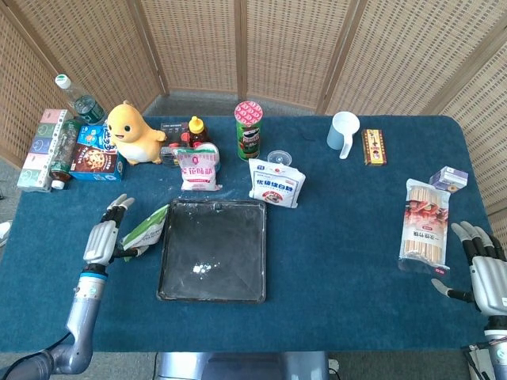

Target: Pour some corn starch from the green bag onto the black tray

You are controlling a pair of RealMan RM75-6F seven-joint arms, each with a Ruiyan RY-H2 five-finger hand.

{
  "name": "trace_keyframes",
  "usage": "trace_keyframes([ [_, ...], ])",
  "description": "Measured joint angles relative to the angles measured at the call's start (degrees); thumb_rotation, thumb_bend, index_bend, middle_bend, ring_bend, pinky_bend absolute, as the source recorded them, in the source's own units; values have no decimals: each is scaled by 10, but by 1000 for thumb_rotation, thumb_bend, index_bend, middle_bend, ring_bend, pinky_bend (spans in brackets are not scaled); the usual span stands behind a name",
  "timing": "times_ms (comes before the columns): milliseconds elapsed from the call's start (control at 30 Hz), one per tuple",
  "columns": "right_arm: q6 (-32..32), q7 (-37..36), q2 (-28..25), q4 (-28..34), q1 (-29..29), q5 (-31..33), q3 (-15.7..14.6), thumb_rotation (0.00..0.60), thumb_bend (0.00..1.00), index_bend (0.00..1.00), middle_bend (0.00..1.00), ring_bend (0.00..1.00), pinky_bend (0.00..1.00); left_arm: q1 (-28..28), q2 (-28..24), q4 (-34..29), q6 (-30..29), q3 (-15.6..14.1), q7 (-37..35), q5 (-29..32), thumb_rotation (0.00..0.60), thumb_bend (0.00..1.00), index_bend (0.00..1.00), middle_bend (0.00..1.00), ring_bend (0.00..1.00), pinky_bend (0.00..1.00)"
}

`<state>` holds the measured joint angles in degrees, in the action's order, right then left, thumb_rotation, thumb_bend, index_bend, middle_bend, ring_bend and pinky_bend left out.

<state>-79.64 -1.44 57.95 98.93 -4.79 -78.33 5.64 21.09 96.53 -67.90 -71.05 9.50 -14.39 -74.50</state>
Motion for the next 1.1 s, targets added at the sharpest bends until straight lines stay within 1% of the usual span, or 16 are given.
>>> trace_keyframes([
  [133,2,1,-2,3,-1,0,-1,543,31,88,0,24,44,-13,-6,0,-21,-5,-40,-17,600,0,19,0,0,129],
  [233,1,1,-2,4,-1,-1,-2,542,31,88,0,24,44,-26,-21,-3,-34,-15,-57,-32,600,0,15,0,0,129],
  [467,1,3,-1,6,-1,-3,-3,540,31,89,0,24,44,-47,-74,-32,-45,-54,-60,-69,600,0,0,0,0,129],
  [600,-2,11,1,6,-1,-4,-3,542,31,88,0,24,44,-63,-116,-55,-71,-73,-53,-95,600,0,0,0,0,129],
  [733,-6,21,4,7,-1,-1,-2,544,31,89,0,24,44,-75,-149,-79,-87,-84,-12,-107,600,0,0,0,0,129],
  [867,-12,30,7,8,0,0,-1,546,31,88,0,23,44,-89,-192,-131,-104,-90,52,-109,600,0,0,0,0,129],
  [967,-21,37,10,7,2,1,2,544,31,88,0,24,44,-104,-228,-171,-119,-90,85,-103,600,0,0,0,0,129],
  [1100,-43,48,18,1,5,2,9,540,31,89,0,23,44,-128,-264,-206,-143,-86,118,-82,600,0,0,0,0,125],
])
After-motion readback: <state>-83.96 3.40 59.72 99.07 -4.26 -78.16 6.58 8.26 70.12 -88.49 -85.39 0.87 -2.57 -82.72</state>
